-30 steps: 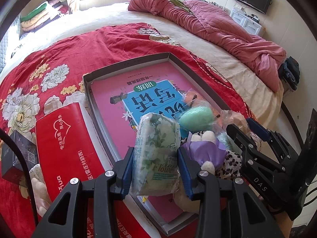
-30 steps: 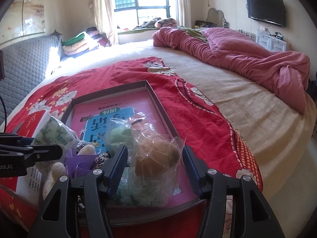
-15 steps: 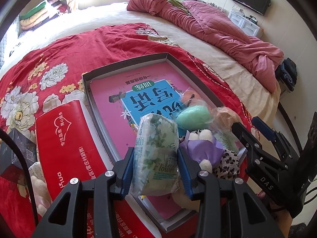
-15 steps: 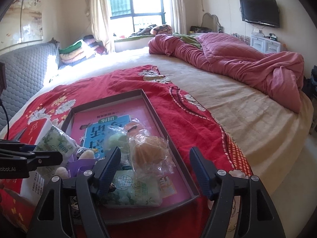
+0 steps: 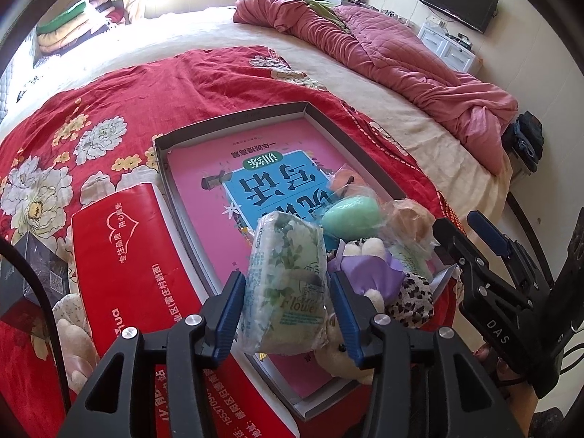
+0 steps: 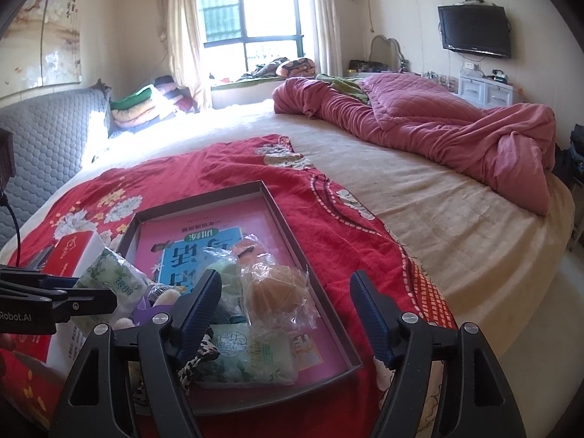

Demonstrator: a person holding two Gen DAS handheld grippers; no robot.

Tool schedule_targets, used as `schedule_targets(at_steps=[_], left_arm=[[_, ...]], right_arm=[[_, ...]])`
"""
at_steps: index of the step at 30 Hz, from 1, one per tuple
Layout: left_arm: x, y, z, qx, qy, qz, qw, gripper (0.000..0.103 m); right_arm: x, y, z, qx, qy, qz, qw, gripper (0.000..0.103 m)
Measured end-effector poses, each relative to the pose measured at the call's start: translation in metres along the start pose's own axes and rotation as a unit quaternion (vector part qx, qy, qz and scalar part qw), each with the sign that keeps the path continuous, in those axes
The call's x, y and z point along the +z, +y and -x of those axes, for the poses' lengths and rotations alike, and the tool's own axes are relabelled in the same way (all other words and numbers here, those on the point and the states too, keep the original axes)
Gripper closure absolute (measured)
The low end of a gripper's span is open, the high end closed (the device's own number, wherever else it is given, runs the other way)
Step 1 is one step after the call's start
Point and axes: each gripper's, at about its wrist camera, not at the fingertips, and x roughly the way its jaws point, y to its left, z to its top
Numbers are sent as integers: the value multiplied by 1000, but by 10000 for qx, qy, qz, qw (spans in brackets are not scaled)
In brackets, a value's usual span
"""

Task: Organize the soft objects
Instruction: 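Lower and release the tissue pack in the tray with the left tool while the right tool releases the ball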

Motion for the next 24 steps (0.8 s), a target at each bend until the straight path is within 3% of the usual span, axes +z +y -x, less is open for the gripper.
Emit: schedule_targets(at_steps=[7, 24], left_arm=[[0, -4, 8, 94, -82, -110, 9999, 41], [-4, -2, 39, 222, -352, -129, 9990, 29]], right_arm=[[2, -3, 6, 103, -143, -159, 9997, 29], [7, 2, 20, 144, -334, -173, 9992, 25]])
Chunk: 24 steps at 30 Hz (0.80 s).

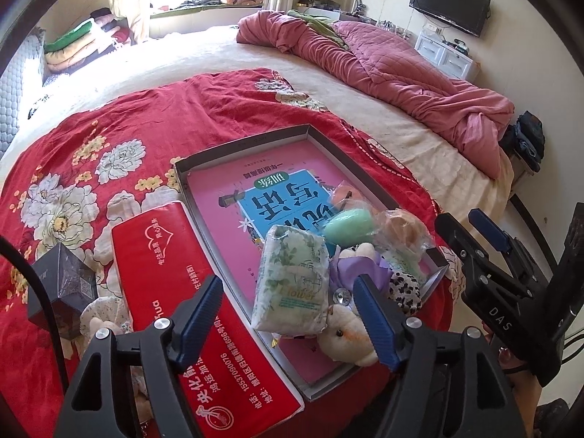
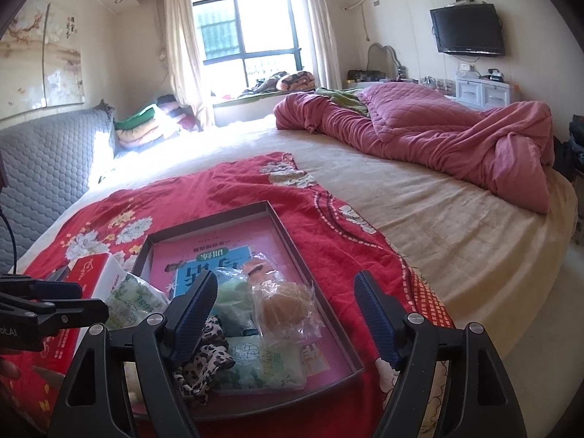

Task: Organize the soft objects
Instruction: 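Lower and release the tissue pack in the tray with the left tool while the right tool releases the ball, then move both open tools back over the pile of soft items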

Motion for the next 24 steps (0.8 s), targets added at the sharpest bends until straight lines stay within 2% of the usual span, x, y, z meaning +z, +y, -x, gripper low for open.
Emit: schedule_targets(at_steps=[10, 24], left_arm=[[-5, 14, 26, 56, -159, 167, 9997, 25], [-22, 45, 68, 243, -374, 349, 9984, 23]], right_arm=[[13, 23, 17, 170, -165, 164, 9996, 24], [29, 83, 46, 741, -304, 559, 9952, 24]])
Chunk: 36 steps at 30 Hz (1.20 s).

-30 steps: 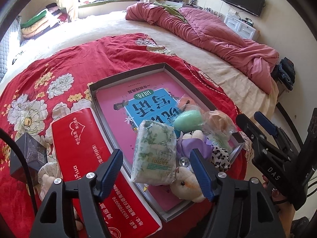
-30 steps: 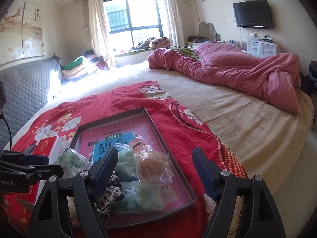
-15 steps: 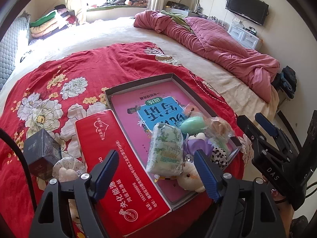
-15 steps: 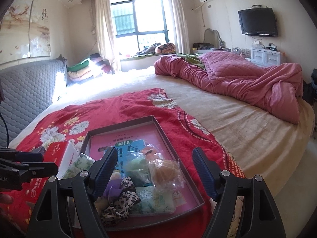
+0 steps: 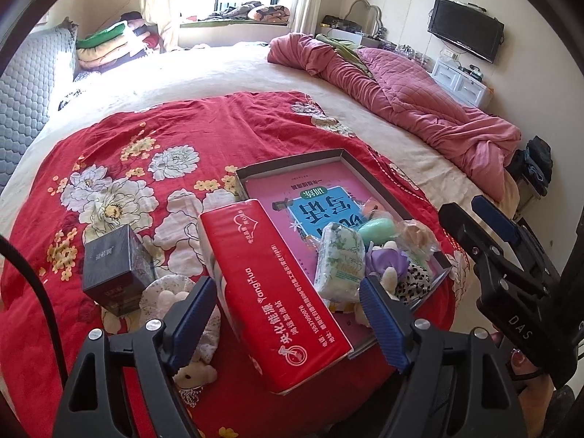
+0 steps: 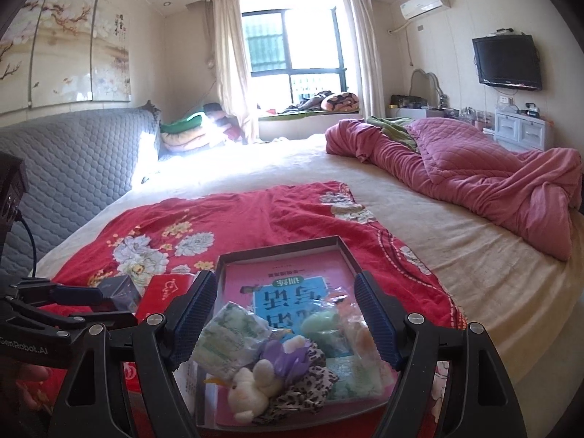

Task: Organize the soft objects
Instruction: 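Move both open tools back over the pile of soft items, then grasp the pink-tutu plush bunny with the left tool while the right tool grasps the white floral scrunchie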

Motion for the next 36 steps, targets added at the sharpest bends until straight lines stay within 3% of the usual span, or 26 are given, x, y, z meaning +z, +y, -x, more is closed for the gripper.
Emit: schedule_targets(at_steps=[7, 20, 28, 36], left_arm=[[-13, 32, 17, 102, -29, 239, 9997, 23], [-56, 112, 21, 537, 273, 830, 9947, 23], [-78, 120, -5, 435, 623, 904, 9930, 23], [-80, 117, -39, 419, 792, 939, 9915, 23]], right_arm=[[6, 27, 4, 275, 55, 256, 9993, 24], [3, 94, 6, 868, 297, 844, 9922, 24], [-10, 129, -2, 1044, 581, 1176, 9858, 24], [-18, 137, -12, 1025, 719, 1313, 9834, 24]])
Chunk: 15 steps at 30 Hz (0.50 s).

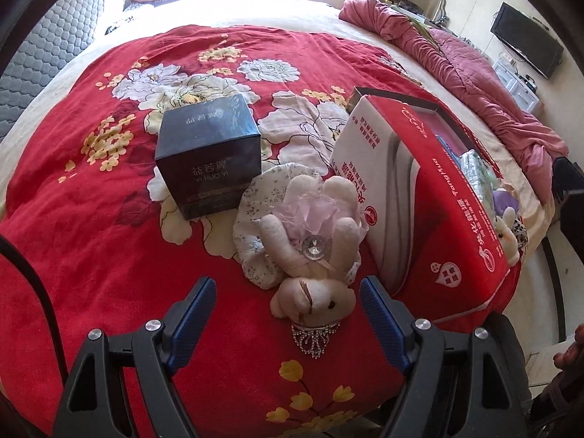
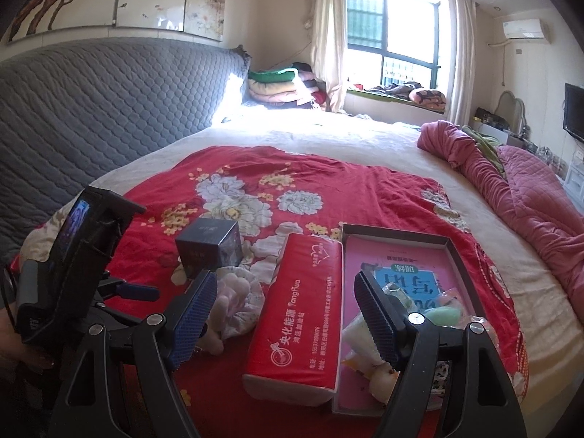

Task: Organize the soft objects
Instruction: 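Grasp the pink-tutu plush bunny with the left tool while the right tool grasps the white floral scrunchie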

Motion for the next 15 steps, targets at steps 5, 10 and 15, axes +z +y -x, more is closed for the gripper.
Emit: schedule_targets(at_steps=[5, 10, 15], left_arm=[[4, -1, -17, -71, 130, 109, 9998, 31], [4, 0, -25, -372, 193, 196, 9989, 58], [4, 11, -22, -783, 130, 306, 9964, 64]], right_arm=[[0, -2, -6, -16, 56, 4, 10000, 24], [3, 2, -22, 40, 240, 190, 9995, 24], [8, 7, -41, 96, 527, 567, 9970, 24]])
